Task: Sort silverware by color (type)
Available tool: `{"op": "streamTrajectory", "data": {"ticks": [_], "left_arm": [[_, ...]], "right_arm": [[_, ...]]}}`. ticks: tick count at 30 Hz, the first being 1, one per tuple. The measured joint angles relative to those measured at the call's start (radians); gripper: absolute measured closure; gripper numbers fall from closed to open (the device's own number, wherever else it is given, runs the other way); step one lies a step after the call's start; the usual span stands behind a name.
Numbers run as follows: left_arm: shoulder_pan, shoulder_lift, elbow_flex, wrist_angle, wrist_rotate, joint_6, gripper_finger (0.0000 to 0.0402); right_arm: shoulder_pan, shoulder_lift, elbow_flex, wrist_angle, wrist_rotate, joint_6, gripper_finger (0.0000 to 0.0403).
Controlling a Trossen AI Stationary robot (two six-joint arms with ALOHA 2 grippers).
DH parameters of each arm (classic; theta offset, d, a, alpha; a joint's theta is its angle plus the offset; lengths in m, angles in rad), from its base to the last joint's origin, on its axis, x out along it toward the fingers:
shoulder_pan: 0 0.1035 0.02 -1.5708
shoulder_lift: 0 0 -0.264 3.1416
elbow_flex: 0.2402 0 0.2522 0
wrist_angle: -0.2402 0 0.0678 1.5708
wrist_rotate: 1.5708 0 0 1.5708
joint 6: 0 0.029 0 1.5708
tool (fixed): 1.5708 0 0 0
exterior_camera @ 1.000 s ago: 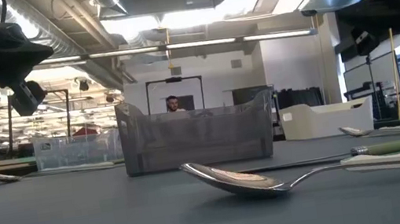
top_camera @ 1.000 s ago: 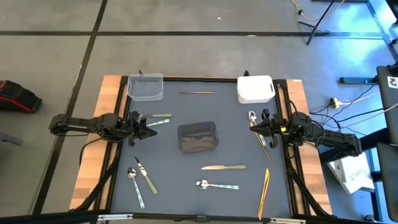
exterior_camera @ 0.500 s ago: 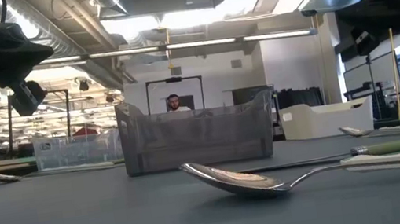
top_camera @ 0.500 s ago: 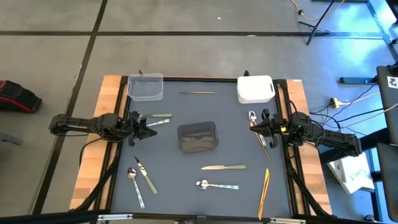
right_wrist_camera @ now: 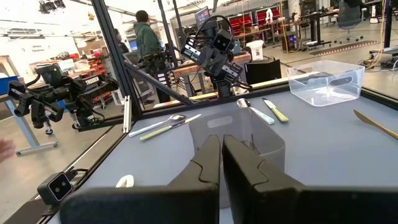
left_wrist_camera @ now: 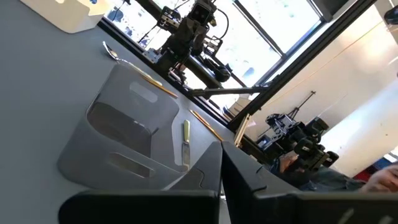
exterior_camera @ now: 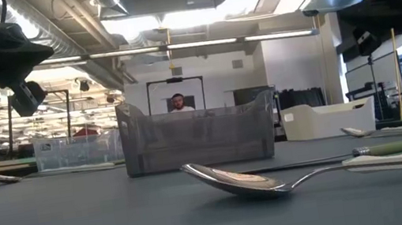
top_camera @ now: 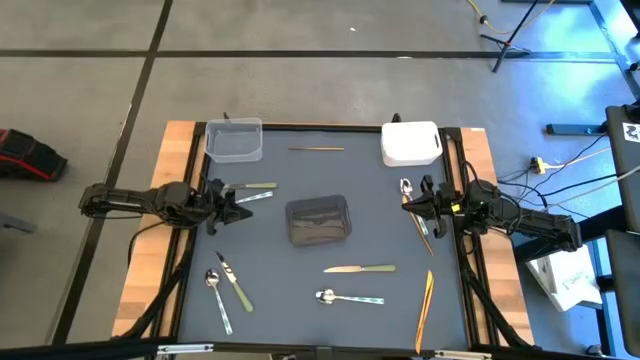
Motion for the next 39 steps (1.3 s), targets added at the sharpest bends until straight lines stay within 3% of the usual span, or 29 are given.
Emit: {"op": "streamTrajectory", "data": {"ticks": [13, 17, 20, 23, 28, 32, 39], "left_arm": [[0.000, 0.000, 0.000, 0.000, -0.023, 0.044, 0.0399], [0.000, 0.000, -0.001, 0.017, -0.138, 0.163, 0.0399], [0.000, 0.000, -0.001, 0.030, -0.216, 0.236, 0.0399], [0.000, 0.000, -0.001, 0.060, -0.364, 0.402, 0.0399], [0.000, 0.000, -0.001, 0.171, -0.559, 0.556, 0.0399], [0.000, 0.000, -0.001, 0.233, -0.517, 0.672, 0.0399], [0.000, 0.000, -0.001, 0.326, -0.281, 0.838, 0.0399]], "right_arm": [[0.000, 0.000, 0.000, 0.007, 0.014, -0.001, 0.0393], [0.000, 0.000, -0.001, 0.033, 0.120, -0.002, 0.0393], [0.000, 0.000, -0.001, 0.032, 0.141, 0.007, 0.0393], [0.001, 0.000, -0.001, 0.036, 0.198, 0.004, 0.0393], [0.001, 0.000, -0.001, 0.036, 0.321, 0.051, 0.0393], [0.001, 0.006, 0.026, -0.001, 0.400, 0.051, 0.0393], [0.000, 0.145, 0.181, -0.157, 0.486, 0.051, 0.0393]]}}
